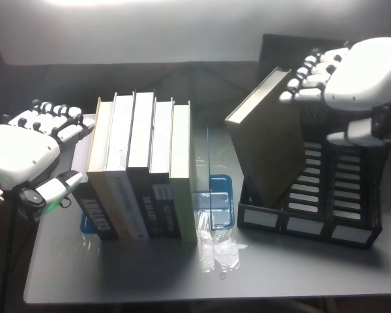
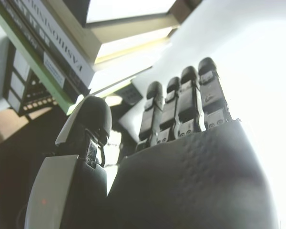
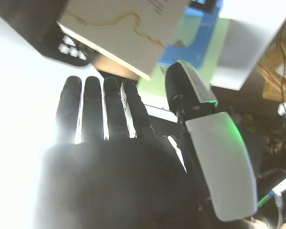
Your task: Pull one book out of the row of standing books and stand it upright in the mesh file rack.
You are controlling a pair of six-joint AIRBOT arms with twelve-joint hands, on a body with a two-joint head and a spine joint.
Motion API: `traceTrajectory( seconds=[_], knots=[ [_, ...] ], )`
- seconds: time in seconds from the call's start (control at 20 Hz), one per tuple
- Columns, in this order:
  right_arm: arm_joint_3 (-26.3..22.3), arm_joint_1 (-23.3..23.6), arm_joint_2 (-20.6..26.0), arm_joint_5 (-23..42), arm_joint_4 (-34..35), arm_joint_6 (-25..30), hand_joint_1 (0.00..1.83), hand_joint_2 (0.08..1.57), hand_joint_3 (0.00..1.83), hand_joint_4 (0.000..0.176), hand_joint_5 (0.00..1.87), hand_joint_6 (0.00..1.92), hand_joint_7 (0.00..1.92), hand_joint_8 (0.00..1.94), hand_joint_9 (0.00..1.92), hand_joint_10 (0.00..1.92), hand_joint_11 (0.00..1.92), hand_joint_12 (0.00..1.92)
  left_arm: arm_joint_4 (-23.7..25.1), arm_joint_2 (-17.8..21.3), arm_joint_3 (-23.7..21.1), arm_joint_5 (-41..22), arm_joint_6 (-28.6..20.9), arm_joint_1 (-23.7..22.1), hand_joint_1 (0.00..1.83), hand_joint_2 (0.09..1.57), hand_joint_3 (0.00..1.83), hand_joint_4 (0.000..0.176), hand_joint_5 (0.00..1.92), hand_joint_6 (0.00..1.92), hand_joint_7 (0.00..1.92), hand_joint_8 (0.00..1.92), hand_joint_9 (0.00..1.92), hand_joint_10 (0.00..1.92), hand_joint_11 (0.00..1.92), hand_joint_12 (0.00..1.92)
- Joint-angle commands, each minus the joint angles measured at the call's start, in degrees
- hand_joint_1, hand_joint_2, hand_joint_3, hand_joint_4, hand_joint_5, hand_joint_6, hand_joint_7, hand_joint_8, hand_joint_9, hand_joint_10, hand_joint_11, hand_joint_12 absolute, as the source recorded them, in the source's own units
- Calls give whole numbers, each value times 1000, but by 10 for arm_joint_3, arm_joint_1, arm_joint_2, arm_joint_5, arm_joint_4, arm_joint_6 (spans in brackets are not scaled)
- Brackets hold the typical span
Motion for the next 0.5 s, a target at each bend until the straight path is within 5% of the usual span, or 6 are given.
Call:
traceTrajectory(
  seconds=[0.0,0.1,0.2,0.3,0.45],
  knots=[
    [-5,10,5,-81,-28,29,295,1406,0,0,0,0,0,0,0,0,0,0,5,3,0,-64,-2,-4,558,1562,3,6,89,1,0,0,0,0,0,0],
    [-26,10,19,-116,-138,152,287,1409,0,0,0,0,0,0,0,0,0,0,9,6,-4,-70,-3,-5,605,1553,0,11,106,7,0,0,0,0,0,0],
    [-49,9,42,-147,-187,211,321,1393,0,23,0,0,0,0,0,0,0,0,21,10,-10,-79,-8,-6,496,1558,3,23,86,4,0,0,0,0,0,0],
    [-80,-4,71,-177,-196,218,251,1383,0,1,0,0,0,0,0,0,0,0,47,14,-17,-86,-19,-11,398,1569,7,27,57,3,0,0,0,0,0,0],
    [-123,-35,104,-223,-196,218,267,1391,0,0,0,0,0,0,0,0,0,0,83,23,-28,-93,-24,-25,240,1565,5,53,13,3,0,0,0,0,0,0]
  ],
)
